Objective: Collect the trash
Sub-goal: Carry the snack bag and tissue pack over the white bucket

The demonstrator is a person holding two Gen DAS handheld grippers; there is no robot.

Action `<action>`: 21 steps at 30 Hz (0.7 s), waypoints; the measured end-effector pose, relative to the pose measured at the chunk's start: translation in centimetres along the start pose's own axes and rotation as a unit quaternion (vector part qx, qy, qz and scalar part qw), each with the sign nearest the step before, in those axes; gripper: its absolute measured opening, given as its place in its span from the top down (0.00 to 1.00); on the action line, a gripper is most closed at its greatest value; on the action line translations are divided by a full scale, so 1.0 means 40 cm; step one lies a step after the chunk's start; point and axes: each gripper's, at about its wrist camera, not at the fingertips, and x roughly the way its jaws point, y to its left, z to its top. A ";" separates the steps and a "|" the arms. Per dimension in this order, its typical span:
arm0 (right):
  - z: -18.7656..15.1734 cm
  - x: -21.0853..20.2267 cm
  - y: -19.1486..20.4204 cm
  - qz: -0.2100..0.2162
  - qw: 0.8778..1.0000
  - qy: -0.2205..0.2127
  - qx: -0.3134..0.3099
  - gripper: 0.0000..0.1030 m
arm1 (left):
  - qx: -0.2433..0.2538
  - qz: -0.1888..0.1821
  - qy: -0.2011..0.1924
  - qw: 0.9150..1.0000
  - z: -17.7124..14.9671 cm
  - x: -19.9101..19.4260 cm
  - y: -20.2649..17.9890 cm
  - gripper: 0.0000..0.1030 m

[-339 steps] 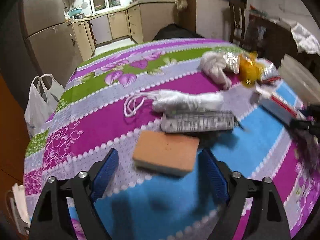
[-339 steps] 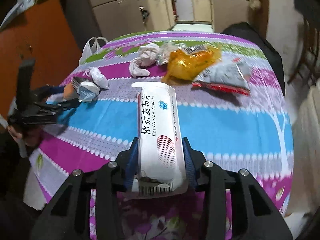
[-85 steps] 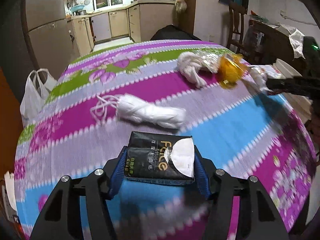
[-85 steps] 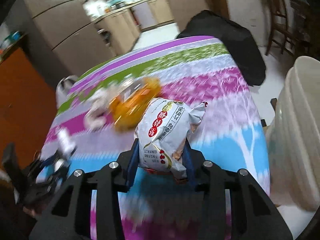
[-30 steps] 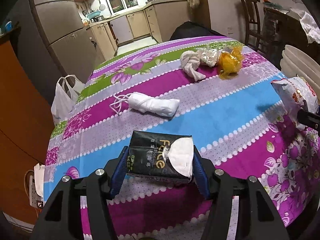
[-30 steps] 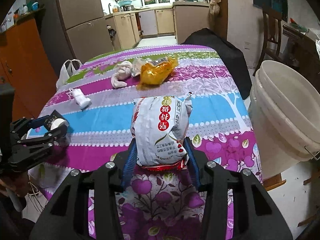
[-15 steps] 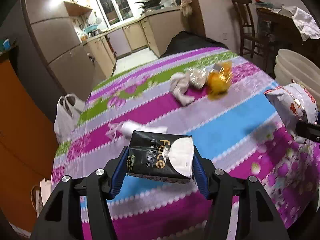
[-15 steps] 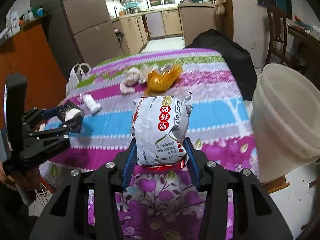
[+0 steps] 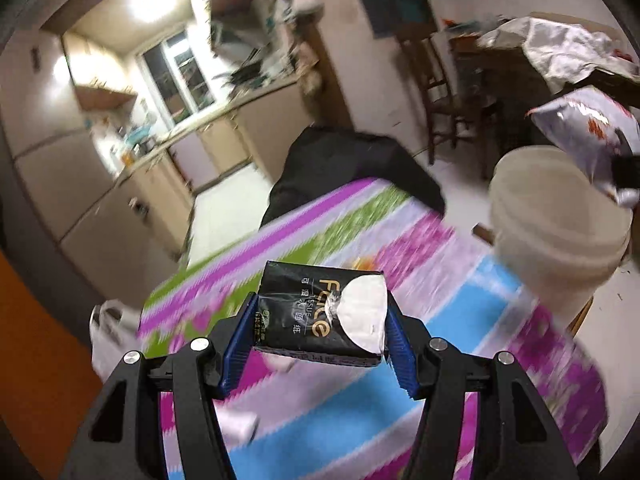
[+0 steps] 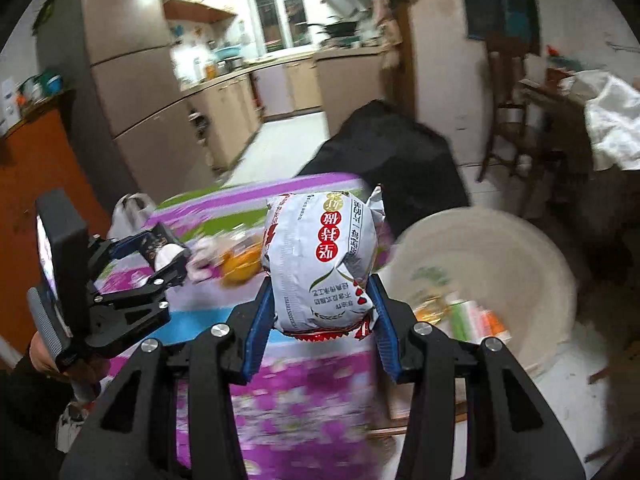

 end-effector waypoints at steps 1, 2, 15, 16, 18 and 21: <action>0.012 -0.008 -0.022 -0.011 1.000 -0.001 0.002 0.57 | 0.007 -0.006 -0.007 1.000 0.024 0.002 -0.018 0.41; 0.025 -0.021 -0.051 -0.023 1.000 -0.002 0.005 0.57 | 0.014 -0.011 -0.014 1.000 0.047 0.004 -0.038 0.41; 0.071 -0.030 -0.314 -0.097 0.992 0.055 0.064 0.57 | 0.100 -0.080 -0.065 0.990 0.310 0.085 -0.370 0.41; 0.072 -0.026 -0.330 -0.099 0.991 0.062 0.069 0.57 | 0.108 -0.081 -0.066 0.989 0.320 0.091 -0.394 0.41; 0.074 -0.022 -0.355 -0.100 0.989 0.075 0.077 0.57 | 0.120 -0.085 -0.069 0.987 0.337 0.108 -0.430 0.41; 0.071 -0.004 -0.379 -0.103 0.986 0.096 0.084 0.57 | 0.135 -0.101 -0.069 0.983 0.354 0.131 -0.477 0.41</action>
